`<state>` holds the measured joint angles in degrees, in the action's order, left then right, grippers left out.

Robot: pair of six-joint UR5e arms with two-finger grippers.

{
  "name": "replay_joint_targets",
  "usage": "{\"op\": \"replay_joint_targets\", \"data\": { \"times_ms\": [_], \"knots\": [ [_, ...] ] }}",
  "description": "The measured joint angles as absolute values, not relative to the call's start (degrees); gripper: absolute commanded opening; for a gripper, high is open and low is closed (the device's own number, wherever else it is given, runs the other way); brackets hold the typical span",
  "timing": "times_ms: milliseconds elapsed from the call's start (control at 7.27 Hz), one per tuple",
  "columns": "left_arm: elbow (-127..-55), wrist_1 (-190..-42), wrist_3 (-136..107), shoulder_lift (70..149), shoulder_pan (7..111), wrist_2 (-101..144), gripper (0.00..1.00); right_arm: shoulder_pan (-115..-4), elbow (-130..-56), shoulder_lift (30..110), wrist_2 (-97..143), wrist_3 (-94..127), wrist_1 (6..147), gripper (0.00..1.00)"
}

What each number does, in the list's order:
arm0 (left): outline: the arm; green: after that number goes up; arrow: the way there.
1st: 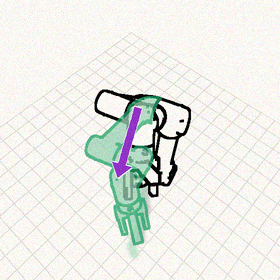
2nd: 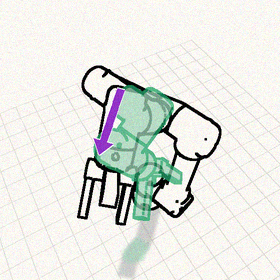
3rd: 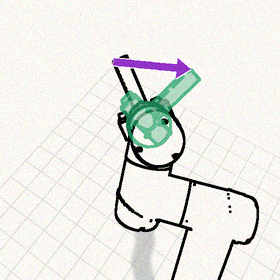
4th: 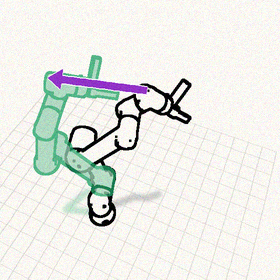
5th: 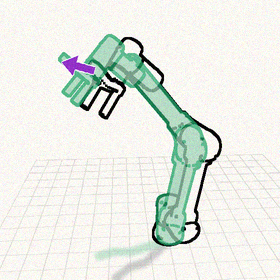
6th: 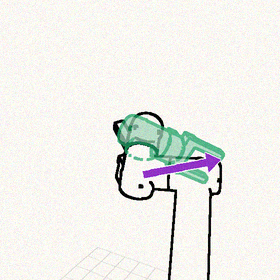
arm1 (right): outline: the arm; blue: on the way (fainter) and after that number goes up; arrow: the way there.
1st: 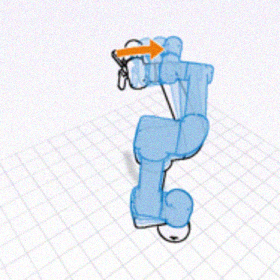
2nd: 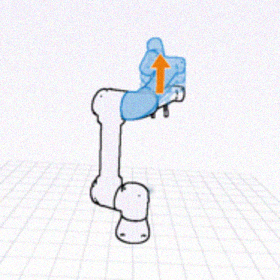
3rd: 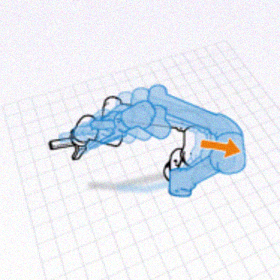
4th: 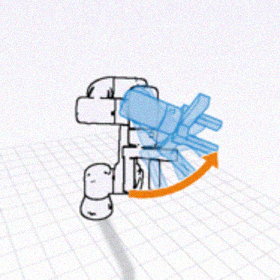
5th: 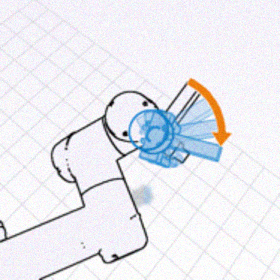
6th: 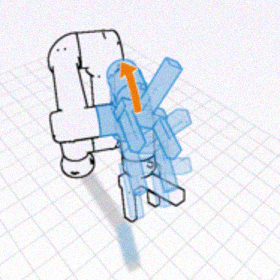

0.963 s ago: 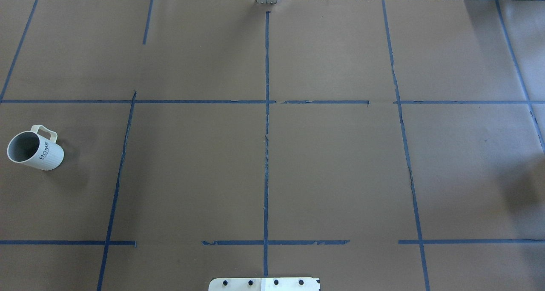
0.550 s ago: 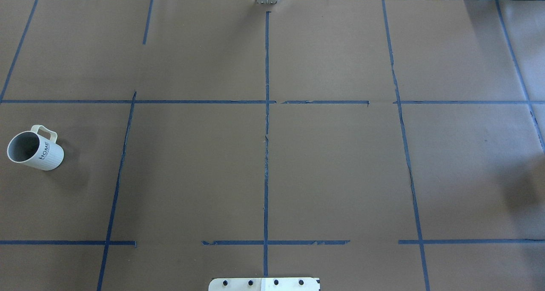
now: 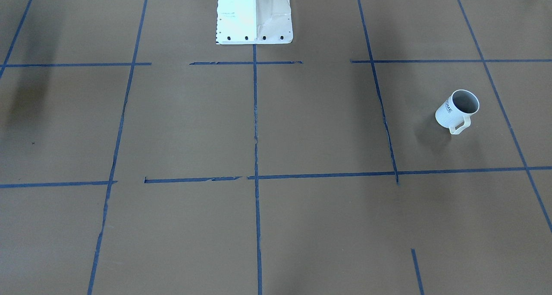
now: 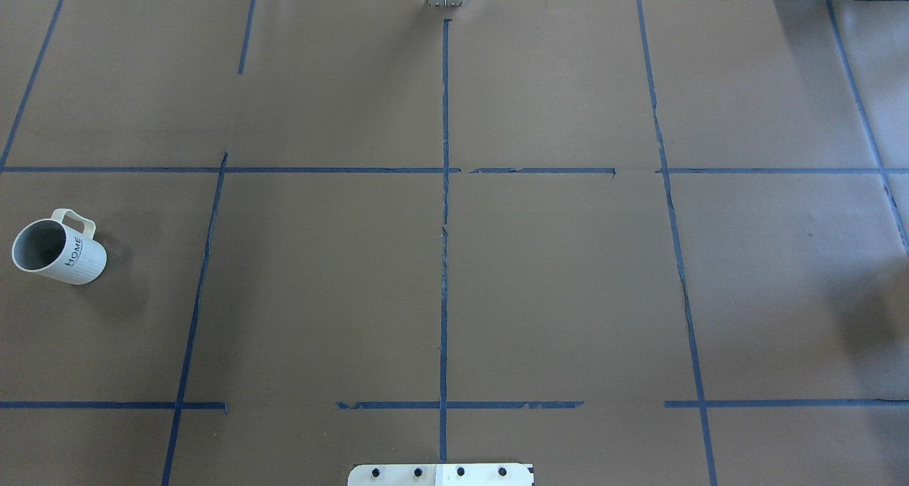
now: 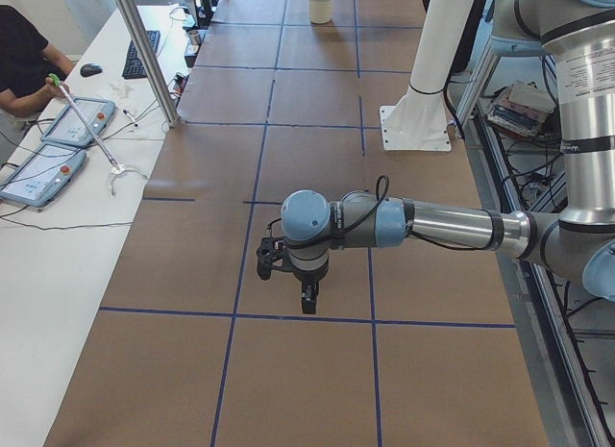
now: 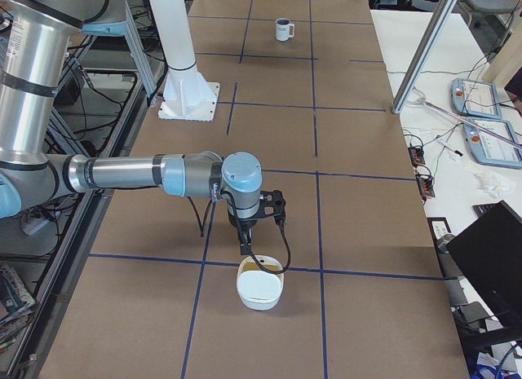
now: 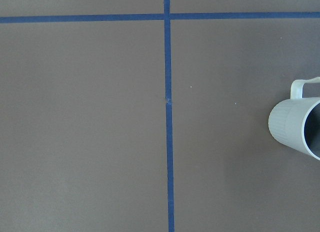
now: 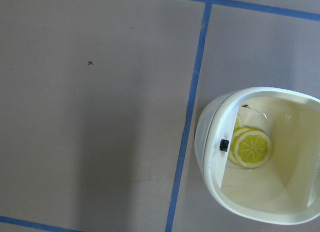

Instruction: Left arm hands cup to right arm to dump lemon

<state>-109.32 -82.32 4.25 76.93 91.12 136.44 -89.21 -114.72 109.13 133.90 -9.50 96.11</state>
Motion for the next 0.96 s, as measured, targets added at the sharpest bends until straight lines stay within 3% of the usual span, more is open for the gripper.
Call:
{"op": "replay_joint_targets", "data": {
  "times_ms": [963],
  "knots": [
    [-108.6,-82.9,4.1,77.5,90.9,136.6,1.00,-89.0,-114.6,109.1,137.3,-6.6,96.5,1.00]
  ]
}}
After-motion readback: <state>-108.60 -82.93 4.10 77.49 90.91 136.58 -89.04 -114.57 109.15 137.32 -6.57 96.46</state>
